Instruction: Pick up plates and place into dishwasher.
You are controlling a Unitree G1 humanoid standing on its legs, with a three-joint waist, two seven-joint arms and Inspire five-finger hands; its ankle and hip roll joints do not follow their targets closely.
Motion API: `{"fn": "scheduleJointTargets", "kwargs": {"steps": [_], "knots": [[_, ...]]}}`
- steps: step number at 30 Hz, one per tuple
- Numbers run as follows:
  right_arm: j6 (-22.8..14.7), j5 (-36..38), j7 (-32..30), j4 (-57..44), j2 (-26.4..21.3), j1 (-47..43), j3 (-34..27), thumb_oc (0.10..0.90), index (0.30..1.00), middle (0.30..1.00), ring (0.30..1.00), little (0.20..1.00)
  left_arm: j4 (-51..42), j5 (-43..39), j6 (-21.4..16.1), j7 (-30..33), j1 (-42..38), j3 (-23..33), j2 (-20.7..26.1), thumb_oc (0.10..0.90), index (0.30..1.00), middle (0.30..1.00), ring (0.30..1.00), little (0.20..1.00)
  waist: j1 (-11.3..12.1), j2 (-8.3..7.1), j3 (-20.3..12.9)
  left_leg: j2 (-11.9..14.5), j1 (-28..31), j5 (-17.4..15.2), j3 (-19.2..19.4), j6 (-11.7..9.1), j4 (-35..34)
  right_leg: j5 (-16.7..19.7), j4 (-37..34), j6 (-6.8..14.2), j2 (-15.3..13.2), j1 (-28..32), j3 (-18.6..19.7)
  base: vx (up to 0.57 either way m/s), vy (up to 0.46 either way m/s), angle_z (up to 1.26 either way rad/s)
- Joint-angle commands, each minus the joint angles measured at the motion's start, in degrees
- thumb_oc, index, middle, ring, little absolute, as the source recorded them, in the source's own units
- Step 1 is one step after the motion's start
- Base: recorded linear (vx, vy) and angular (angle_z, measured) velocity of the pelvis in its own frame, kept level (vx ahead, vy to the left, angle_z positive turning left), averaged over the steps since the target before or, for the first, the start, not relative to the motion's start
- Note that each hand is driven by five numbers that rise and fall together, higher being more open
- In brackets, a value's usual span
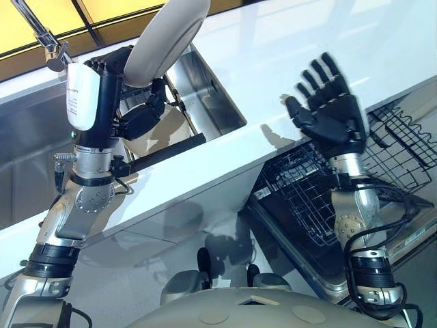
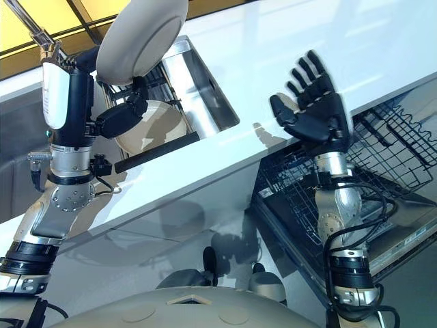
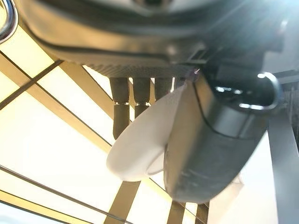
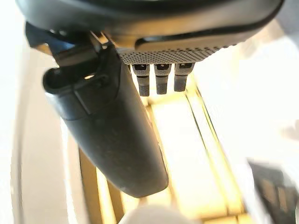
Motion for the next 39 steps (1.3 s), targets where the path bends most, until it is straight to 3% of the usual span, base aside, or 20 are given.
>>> {"fn": "scheduleJointTargets", "kwargs": {"steps": [1,4,9,12,15,18,19,24,32,39], "knots": [[-16.1,-14.5,-9.3,-6.5,-6.1,-4.7,-4.9,0.8,0.9,0.9,0.9,0.9,-0.3,-4.2,0.1,1.6,-8.1,1.8,0.9,0.1,0.3,0.3,0.3,0.2,-0.5,2.06,-7.4,-0.5,5.9,-11.7,-0.3,0.3,0.1,-2.3,4.6,-0.3,5.7,-6.0,-0.4,0.0,0.008,-0.12],[-15.8,-14.0,-5.3,-7.3,-8.6,-7.1,-4.9,0.8,0.9,0.9,0.9,0.9,0.1,-4.6,0.3,-0.3,-9.4,1.4,1.0,0.1,0.3,0.3,0.3,0.2,-0.3,2.01,-7.3,-0.5,6.0,-11.7,-0.4,0.2,0.1,-2.4,4.8,-0.2,5.6,-5.9,-0.3,-0.01,-0.002,-0.09],[-12.3,-14.4,0.9,-7.4,-11.4,-10.2,-2.9,0.8,0.9,0.9,0.9,0.9,0.6,-7.2,-1.9,-5.3,-10.8,0.1,1.0,0.1,0.3,0.3,0.3,0.2,0.2,1.78,-7.4,-0.6,5.9,-11.7,-0.8,-0.1,0.2,-2.4,4.6,-0.2,5.5,-5.7,-0.7,0.0,0.0,0.0],[-12.2,-28.2,-2.9,-5.0,-16.4,-14.2,-0.3,0.8,0.9,0.9,0.9,0.9,0.7,-9.0,-3.1,-9.5,-12.3,-2.3,1.8,0.1,0.3,0.3,0.3,0.2,1.0,1.39,-7.6,-0.6,5.8,-11.6,-1.3,-0.4,0.3,-2.4,4.6,-0.2,5.4,-5.6,-1.3,0.0,-0.031,0.05],[-9.5,-36.9,-2.4,-1.7,-21.8,-19.1,2.7,0.8,0.9,0.9,0.9,0.9,1.7,-10.5,-2.7,-10.6,-14.7,-4.2,3.1,0.1,0.3,0.3,0.3,0.2,1.6,1.02,-7.8,-0.7,6.1,-12.0,-1.8,-0.6,0.4,-2.8,4.3,-0.1,5.3,-4.8,-1.9,0.02,-0.028,0.14],[-5.0,-38.5,0.1,2.6,-27.1,-25.0,7.1,0.8,0.9,0.9,0.9,0.9,3.6,-13.0,-2.7,-11.6,-17.5,-5.9,4.8,0.1,0.3,0.3,0.3,0.2,2.3,0.52,-8.1,-0.6,6.1,-11.8,-2.1,-0.9,0.5,-2.8,4.0,-0.2,5.1,-4.5,-2.6,0.0,-0.036,0.15],[-3.1,-36.0,1.3,4.3,-28.9,-27.2,8.5,0.8,0.9,0.9,0.9,0.9,4.4,-13.4,-3.0,-11.6,-18.1,-6.5,5.2,0.1,0.3,0.3,0.3,0.2,2.5,0.31,-8.2,-0.6,6.1,-11.8,-2.2,-1.0,0.5,-2.7,3.9,-0.2,5.0,-4.3,-2.9,0.01,-0.039,0.08],[-0.2,-32.2,0.6,16.1,-34.1,-38.8,15.0,0.8,0.9,0.9,0.9,0.9,8.9,-15.2,-4.0,-12.6,-22.6,-10.6,6.0,0.1,0.3,0.3,0.3,0.2,3.6,-0.47,-8.5,-0.7,6.3,-11.6,-3.0,-1.3,0.5,-2.8,3.5,-0.2,4.8,-3.5,-4.0,0.01,-0.033,0.11],[2.2,-35.7,-3.4,26.7,-36.1,-47.6,21.9,0.8,0.9,0.9,0.9,0.9,13.5,-16.6,-4.2,-13.3,-27.1,-14.7,6.0,0.1,0.3,0.3,0.3,0.2,4.7,-0.52,-8.7,-1.0,6.3,-11.2,-4.2,-1.5,0.5,-2.5,2.9,-0.2,4.6,-2.8,-4.8,0.01,-0.021,0.07],[3.2,-33.7,3.8,28.1,-34.6,-46.0,23.7,0.8,0.9,0.9,0.9,0.9,15.0,-17.2,-3.8,-13.7,-28.0,-14.6,6.6,0.1,0.3,0.3,0.3,0.2,5.1,-0.36,-8.9,-0.9,6.2,-10.8,-4.7,-1.6,0.1,-2.2,2.4,-0.3,4.5,-2.7,-5.2,0.0,0.0,0.01]]}}
